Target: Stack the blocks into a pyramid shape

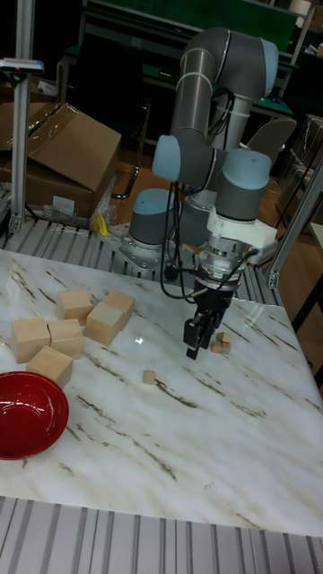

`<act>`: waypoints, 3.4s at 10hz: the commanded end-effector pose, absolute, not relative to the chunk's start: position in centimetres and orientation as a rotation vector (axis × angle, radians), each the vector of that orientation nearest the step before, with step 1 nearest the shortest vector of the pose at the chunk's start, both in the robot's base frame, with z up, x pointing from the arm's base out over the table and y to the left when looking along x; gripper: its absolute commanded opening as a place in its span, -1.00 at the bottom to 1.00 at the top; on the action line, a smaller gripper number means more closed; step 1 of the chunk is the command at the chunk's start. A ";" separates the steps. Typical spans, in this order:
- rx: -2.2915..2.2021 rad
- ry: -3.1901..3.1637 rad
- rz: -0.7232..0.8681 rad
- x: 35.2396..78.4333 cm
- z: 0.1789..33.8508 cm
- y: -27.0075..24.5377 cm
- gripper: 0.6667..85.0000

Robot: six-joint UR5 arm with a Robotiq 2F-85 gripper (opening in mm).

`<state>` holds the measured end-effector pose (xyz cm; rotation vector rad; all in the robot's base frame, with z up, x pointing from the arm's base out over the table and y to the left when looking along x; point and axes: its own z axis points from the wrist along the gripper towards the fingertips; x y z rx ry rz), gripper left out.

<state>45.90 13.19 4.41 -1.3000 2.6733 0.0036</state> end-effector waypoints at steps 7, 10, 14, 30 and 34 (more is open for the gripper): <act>-0.464 2.905 0.340 43.9 5.5 18.7 0.07; -0.240 2.941 0.421 43.9 5.7 19.8 0.05; -0.045 2.927 0.497 44.4 6.0 21.1 -0.01; -0.369 2.887 0.101 45.6 4.5 15.2 -0.40; -0.466 2.894 0.123 44.9 4.4 15.7 -0.38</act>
